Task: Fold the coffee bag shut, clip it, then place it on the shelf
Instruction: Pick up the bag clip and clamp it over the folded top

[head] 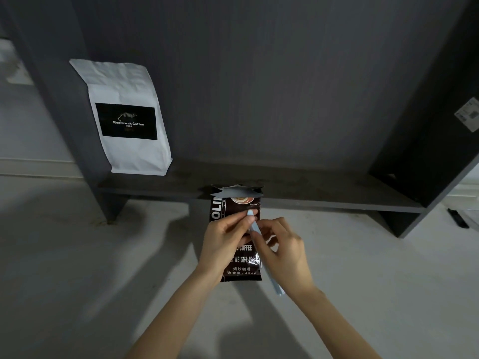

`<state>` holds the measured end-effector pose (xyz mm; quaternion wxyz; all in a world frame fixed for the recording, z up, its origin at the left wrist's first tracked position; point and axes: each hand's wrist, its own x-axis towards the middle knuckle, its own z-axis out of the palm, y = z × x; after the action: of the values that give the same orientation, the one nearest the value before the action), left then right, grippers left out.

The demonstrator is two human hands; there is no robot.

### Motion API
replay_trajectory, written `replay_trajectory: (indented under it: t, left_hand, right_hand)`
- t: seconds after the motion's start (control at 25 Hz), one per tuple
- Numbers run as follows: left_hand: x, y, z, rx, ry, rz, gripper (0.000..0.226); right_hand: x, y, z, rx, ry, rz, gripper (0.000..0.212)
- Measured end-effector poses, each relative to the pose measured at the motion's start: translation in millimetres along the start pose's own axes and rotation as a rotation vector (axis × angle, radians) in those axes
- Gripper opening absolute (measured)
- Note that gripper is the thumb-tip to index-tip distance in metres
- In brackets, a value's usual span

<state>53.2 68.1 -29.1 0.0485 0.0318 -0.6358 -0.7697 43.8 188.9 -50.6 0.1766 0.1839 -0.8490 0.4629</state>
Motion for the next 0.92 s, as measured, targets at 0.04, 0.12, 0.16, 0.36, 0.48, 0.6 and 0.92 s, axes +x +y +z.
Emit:
replay_trajectory:
  t: [0.04,0.12,0.16,0.36,0.48,0.6,0.92]
  left_hand:
    - [0,0,0,-0.007,0.017,0.007,0.022]
    - [0,1,2,-0.057,0.056,-0.004,0.019]
    - [0,1,3,-0.086,0.077,-0.012,0.017]
    - [1,2,5,-0.14,0.149,-0.052,0.017]
    - [2,-1,-8,-0.212,0.207,-0.092,0.012]
    - [3,0,-16,-0.223,0.203,-0.06,0.012]
    - [7,9,-18,-0.291,0.2,0.015,0.02]
  right_hand:
    - [0,-2,1,-0.002,0.012,-0.015,0.018]
    - [0,-4,3,-0.02,0.021,-0.066,0.025]
    - [0,-5,4,-0.022,0.023,-0.086,0.026]
    - [0,-9,3,0.002,0.064,-0.132,0.019]
    - [5,-10,0,0.009,0.07,-0.115,0.026]
    - [7,-8,-1,0.081,0.077,-0.012,0.025]
    - [-3,1,-11,0.249,-0.126,0.165,0.019]
